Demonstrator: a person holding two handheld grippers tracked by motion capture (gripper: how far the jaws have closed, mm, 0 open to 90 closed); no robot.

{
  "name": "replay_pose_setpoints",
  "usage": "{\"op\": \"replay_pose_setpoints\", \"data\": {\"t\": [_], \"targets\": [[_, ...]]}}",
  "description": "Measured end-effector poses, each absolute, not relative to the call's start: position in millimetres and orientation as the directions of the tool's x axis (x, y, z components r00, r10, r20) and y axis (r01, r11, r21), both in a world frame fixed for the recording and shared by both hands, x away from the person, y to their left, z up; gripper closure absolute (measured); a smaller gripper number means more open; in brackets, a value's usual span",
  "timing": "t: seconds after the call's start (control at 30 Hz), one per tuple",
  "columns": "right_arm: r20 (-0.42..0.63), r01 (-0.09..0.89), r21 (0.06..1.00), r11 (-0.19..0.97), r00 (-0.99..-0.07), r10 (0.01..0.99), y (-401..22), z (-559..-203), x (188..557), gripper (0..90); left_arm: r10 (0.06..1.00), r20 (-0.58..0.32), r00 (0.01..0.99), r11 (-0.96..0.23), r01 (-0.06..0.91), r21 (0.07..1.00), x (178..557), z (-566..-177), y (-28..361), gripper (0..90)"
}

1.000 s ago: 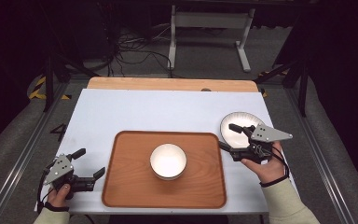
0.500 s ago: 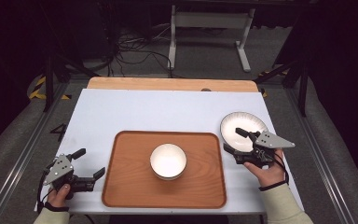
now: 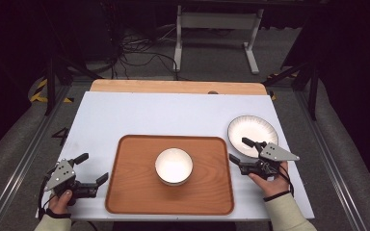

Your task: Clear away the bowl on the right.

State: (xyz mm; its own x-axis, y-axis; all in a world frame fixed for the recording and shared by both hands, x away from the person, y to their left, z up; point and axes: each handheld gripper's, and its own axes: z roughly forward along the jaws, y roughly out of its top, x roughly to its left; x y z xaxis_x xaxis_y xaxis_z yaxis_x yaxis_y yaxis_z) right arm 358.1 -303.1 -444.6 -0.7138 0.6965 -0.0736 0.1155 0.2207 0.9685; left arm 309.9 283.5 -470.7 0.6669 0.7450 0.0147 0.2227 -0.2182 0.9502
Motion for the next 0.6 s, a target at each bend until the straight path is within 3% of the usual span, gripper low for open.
{"op": "replay_pose_setpoints", "data": {"t": [0.6], "targets": [[-0.085, 0.114, 0.966, 0.234, -0.712, 0.697, -300.4, -456.3, 355.3, 15.5, 0.746, 0.015, 0.666, -0.216, 0.220, 0.951, 309.7, -471.0, 282.8, 0.3]]}}
